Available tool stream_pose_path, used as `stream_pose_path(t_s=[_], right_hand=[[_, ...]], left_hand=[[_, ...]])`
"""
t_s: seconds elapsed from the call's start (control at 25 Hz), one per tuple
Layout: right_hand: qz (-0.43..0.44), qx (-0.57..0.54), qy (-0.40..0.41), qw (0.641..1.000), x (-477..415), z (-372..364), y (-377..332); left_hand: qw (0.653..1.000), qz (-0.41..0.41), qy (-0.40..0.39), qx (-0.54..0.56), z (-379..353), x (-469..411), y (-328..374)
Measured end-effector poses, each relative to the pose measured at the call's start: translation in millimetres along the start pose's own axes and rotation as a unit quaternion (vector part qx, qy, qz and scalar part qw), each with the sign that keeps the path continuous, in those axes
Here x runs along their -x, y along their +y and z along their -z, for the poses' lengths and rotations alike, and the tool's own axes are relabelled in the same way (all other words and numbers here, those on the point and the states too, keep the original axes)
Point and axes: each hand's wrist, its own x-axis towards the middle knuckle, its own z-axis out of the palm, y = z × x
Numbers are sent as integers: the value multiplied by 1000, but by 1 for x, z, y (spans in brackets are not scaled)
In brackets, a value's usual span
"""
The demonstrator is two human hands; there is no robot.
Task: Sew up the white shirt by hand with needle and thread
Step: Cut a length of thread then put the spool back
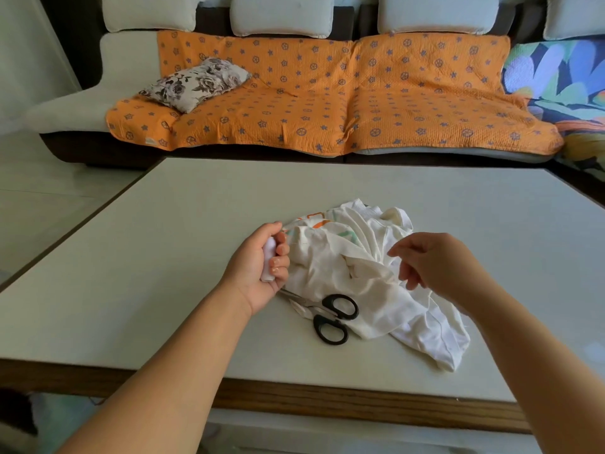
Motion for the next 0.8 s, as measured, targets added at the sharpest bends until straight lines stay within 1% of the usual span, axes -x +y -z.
stream_pose_path(t_s=[0.08, 0.12, 0.28, 0.4, 0.44, 0.48, 0.52, 0.56, 0.6, 0.64, 0.68, 0.72, 0.76, 0.8], right_hand=[[-17, 19, 15, 1000, -3, 5, 5], [-23, 31, 9, 999, -4, 6, 7], [-25, 80, -54, 995, -8, -3, 10], [-36, 109, -70, 991, -7, -4, 8], [-30, 138, -51, 989, -7, -3, 8], [-12, 170, -8, 985, -7, -2, 7], [20, 185, 53, 981, -5, -2, 6], [64, 163, 115, 978, 0, -5, 1], [109, 113, 153, 976, 6, -10, -6], [142, 56, 149, 977, 11, -17, -14], [155, 7, 105, 982, 17, -25, -23], [150, -28, 47, 987, 23, -32, -30], [136, -35, -5, 990, 26, -39, -32], [125, -1, -40, 991, 26, -44, -31]], left_hand=[[1000, -9, 14, 6, 2, 0, 2], [1000, -13, 20, 6, 3, 1, 3], [999, -14, 29, -8, 3, 4, 3], [999, -13, 29, -21, 2, 6, 2], [999, -13, 28, -25, 2, 6, 2], [999, -13, 28, -30, 3, 7, 2], [999, -11, 27, -34, 3, 7, 3], [999, -8, 24, -38, 4, 8, 3], [999, -2, 17, -41, 3, 9, 4], [999, 4, 7, -45, 2, 9, 4], [999, 8, -3, -49, 0, 10, 3], [998, 10, -12, -54, -2, 11, 2], [998, 9, -19, -57, -4, 11, 1], [998, 6, -25, -56, -6, 11, 0]])
